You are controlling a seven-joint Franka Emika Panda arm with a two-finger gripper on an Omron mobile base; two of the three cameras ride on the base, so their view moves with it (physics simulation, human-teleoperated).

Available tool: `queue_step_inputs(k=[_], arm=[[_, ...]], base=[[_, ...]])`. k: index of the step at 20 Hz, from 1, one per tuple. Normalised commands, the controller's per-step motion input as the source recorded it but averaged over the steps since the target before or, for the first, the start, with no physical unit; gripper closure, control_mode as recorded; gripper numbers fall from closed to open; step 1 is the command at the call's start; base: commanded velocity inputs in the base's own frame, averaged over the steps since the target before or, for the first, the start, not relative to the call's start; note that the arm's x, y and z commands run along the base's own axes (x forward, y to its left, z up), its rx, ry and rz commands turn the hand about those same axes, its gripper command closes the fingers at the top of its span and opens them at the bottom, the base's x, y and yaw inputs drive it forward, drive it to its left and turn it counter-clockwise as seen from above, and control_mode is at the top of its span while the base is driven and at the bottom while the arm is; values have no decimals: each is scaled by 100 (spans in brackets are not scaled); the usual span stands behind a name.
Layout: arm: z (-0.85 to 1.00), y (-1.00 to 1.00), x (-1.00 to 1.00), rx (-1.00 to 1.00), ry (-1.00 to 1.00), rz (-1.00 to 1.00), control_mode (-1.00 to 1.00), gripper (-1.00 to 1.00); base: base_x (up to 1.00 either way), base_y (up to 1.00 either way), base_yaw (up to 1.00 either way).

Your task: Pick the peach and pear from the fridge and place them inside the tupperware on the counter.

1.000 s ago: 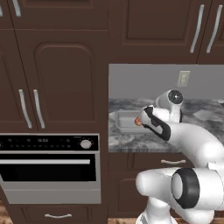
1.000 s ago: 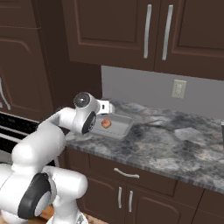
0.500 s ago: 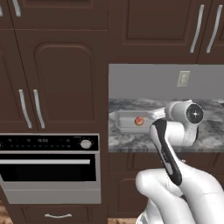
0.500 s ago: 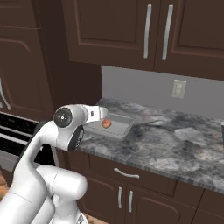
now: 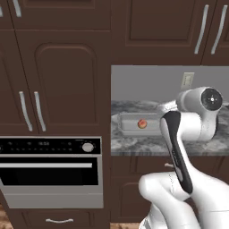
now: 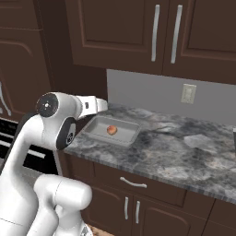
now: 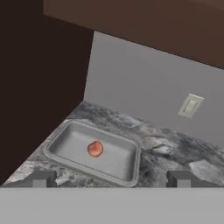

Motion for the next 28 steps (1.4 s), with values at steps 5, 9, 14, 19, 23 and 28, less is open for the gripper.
queue_step_inputs(k=[5,9,14,19,23,28], arm=[[7,0,-13,-5,11,1,100,-100],[0,0,0,0,0,0,100,-100],[0,0,0,0,0,0,100,-100],[0,0,0,0,0,0,100,-100],[0,0,0,0,0,0,100,-100],[0,0,0,0,0,0,100,-100]], base=[[-17,-7,1],[-61,-66,0],[-76,-98,-4],[-49,-100,-12],[-25,-100,-15],[-4,-100,-17]])
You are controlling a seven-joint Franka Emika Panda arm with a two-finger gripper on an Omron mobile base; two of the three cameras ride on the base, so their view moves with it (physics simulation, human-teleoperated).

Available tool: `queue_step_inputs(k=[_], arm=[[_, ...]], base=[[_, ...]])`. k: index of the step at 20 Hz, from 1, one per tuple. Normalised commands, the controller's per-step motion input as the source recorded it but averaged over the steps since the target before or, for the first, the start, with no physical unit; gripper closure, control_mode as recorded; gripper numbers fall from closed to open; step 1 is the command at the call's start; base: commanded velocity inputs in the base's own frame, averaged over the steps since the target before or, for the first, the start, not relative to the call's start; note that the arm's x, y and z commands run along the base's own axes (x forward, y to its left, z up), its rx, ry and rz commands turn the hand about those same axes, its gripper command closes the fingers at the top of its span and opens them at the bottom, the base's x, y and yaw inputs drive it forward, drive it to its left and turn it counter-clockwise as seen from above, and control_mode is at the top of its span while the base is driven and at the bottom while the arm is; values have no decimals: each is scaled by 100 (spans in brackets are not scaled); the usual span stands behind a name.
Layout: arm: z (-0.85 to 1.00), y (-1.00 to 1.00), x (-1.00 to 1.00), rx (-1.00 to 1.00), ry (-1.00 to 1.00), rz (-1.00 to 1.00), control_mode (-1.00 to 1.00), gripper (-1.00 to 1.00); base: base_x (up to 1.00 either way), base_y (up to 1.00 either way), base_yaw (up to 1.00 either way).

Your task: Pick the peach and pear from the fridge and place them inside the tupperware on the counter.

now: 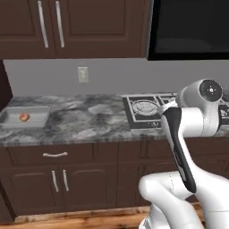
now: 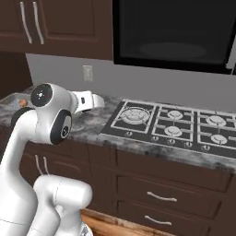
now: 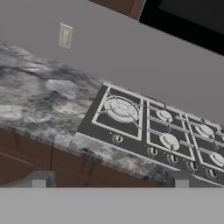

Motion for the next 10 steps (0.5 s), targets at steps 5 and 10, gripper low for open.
queue_step_inputs(k=[5,10], arm=[[0,0,0,0,0,0,100,-100],[0,0,0,0,0,0,100,-100]], base=[[0,-100,-18],[0,-100,-9]])
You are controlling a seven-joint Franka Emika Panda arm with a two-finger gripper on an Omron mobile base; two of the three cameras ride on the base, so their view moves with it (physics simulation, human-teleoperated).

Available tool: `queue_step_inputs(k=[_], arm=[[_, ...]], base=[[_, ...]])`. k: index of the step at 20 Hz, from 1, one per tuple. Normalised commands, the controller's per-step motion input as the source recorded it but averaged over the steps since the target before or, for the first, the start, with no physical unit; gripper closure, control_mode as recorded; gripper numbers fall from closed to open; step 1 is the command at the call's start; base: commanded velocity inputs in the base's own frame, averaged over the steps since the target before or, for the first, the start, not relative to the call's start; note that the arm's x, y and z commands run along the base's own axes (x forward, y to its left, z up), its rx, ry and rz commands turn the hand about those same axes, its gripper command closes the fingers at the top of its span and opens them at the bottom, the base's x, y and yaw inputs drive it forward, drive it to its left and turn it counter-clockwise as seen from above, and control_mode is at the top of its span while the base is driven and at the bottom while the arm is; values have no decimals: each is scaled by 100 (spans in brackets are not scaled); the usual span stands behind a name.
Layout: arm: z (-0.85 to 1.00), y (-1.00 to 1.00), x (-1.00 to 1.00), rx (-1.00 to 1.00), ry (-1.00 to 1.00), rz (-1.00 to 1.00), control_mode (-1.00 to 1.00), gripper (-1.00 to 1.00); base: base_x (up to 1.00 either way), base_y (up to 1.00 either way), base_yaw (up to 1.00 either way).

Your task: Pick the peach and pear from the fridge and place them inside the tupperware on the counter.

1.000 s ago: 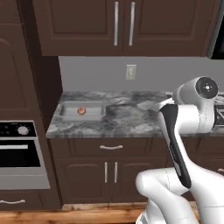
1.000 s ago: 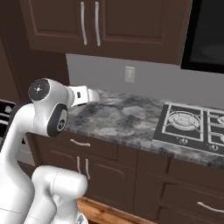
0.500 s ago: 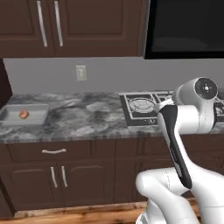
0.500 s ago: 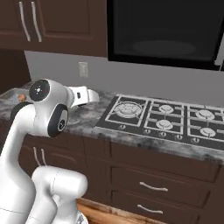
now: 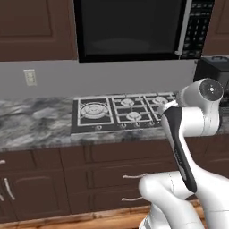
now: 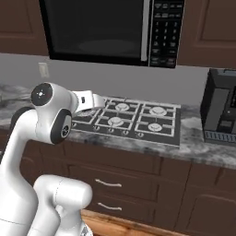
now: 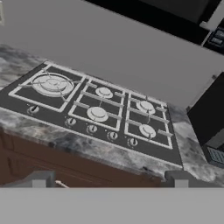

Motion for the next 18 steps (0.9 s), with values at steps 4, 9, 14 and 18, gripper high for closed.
queue_step_inputs(k=[4,9,14,18], arm=[[0,0,0,0,0,0,100,-100],[0,0,0,0,0,0,100,-100],[0,0,0,0,0,0,100,-100],[0,0,0,0,0,0,100,-100]], base=[[8,-100,0],[9,-100,1],[2,-100,4],[0,-100,3]])
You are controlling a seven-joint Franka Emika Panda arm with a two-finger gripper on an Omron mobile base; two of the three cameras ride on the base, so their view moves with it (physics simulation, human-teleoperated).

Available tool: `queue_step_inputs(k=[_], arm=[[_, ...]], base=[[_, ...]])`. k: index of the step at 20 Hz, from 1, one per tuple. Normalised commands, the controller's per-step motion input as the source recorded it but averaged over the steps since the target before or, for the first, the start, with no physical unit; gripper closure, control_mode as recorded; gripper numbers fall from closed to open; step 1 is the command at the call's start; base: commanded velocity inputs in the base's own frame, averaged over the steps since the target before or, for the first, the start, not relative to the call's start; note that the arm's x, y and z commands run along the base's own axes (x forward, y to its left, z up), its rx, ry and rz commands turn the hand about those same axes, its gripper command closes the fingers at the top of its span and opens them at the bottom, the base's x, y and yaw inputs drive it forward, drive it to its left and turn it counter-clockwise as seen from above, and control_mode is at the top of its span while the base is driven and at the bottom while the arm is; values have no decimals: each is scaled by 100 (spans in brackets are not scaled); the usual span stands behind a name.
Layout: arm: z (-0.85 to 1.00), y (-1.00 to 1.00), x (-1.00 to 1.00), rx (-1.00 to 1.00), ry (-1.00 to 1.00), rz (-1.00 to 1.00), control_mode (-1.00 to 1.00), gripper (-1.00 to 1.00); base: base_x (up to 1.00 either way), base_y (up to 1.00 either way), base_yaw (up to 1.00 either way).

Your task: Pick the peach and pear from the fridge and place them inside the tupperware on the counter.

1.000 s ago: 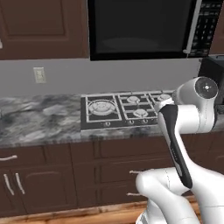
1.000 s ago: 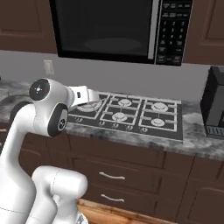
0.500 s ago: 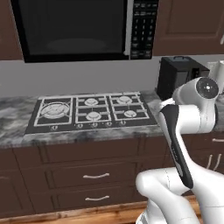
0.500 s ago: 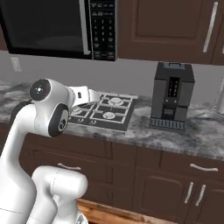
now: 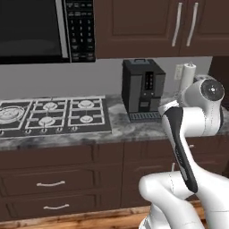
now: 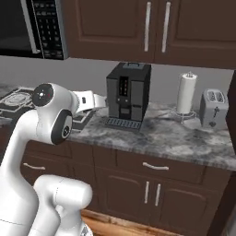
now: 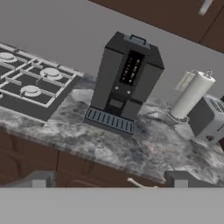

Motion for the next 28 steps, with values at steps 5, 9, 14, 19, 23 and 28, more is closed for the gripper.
queue_step_inputs(k=[5,9,14,19,23,28], arm=[[0,0,0,0,0,0,100,-100],[0,0,0,0,0,0,100,-100],[0,0,0,0,0,0,100,-100],[0,0,0,0,0,0,100,-100],[0,0,0,0,0,0,100,-100],[0,0,0,0,0,0,100,-100]], base=[[0,-100,1],[-16,-100,7],[-25,-48,7],[-93,10,4],[-100,20,0],[-100,-32,-1]])
